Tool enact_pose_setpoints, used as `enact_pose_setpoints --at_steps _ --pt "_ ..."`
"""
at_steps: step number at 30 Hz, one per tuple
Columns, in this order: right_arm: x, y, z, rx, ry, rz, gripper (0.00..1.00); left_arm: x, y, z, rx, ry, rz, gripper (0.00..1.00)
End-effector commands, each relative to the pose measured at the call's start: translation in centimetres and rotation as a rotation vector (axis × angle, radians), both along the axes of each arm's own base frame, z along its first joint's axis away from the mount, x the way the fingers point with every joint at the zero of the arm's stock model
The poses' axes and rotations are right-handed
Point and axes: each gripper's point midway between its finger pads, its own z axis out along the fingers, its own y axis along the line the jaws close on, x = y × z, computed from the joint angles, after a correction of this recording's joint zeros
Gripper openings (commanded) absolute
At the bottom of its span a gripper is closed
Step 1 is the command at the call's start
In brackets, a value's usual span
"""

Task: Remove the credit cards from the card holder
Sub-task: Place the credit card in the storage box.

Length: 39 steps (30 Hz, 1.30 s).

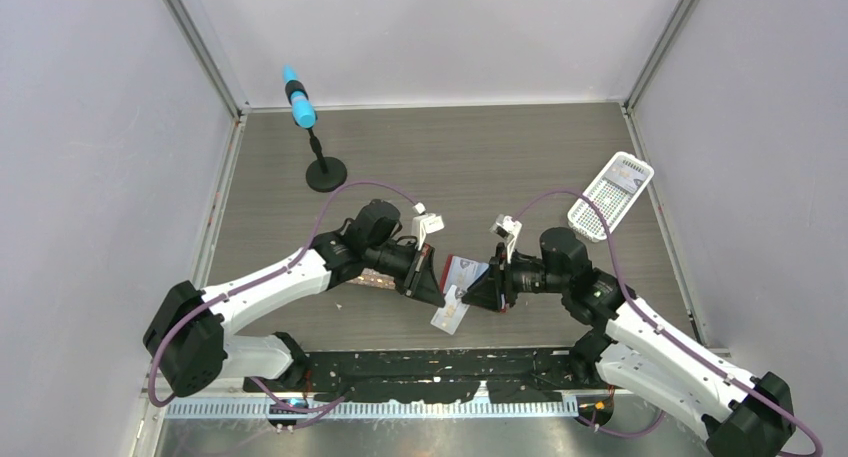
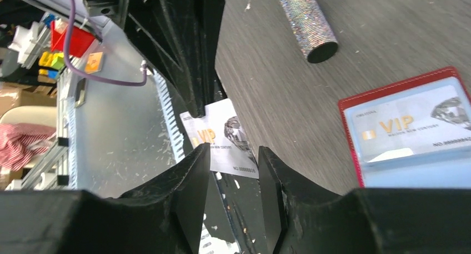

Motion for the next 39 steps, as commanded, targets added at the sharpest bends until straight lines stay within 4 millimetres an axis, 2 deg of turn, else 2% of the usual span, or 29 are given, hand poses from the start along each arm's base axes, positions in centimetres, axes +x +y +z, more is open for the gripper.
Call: enact_pose_setpoints --at_steps 1,5,10,12,17,21,23,25,28,32,39 --pt "-0.9 1.0 1.1 0.085 0.005 0.09 0.43 -0.2 -0.5 2.0 -0.057 -0.045 -0.034 0.0" --pt "-1.2 1.3 0.7 0.089 0.036 0.11 0.36 0.0 -0.5 2.2 -0.057 -0.05 -0.025 0.0" --pt "-1.2 1.1 0.9 0.102 0.027 0.088 0.07 0.6 -0.3 1.3 -0.018 -0.065 0.016 0.0" --pt "-1.2 1.0 1.2 0.119 0.026 0.072 0.05 0.8 -0.2 1.2 -0.009 -0.067 0.029 0.01" --pt "-0.7 1.1 1.9 0.151 0.023 0.032 0.05 1.8 0.2 1.3 0.03 -0.102 0.09 0.35" --pt "0.0 0.9 1.6 0.139 0.031 -0.017 0.05 2.9 1.2 1.6 0.095 -0.165 0.154 0.53" --pt "0.8 0.7 1.7 0.129 0.014 -0.064 0.05 3.1 1.9 2.0 0.117 -0.199 0.171 0.8" --pt "1.4 0.2 1.4 0.095 0.022 -0.103 0.05 3.2 2.5 2.5 0.138 -0.226 0.182 0.97" --pt "2.3 -0.2 1.7 0.066 0.016 -0.147 0.05 3.7 3.6 3.3 0.169 -0.28 0.214 1.0" --pt "4.5 -1.3 2.3 0.043 0.002 -0.249 0.05 4.2 5.3 4.7 0.218 -0.358 0.261 1.0" --pt "11.0 -5.7 3.3 0.002 -0.031 -0.546 0.05 5.4 10.8 6.8 0.384 -0.525 0.389 1.0"
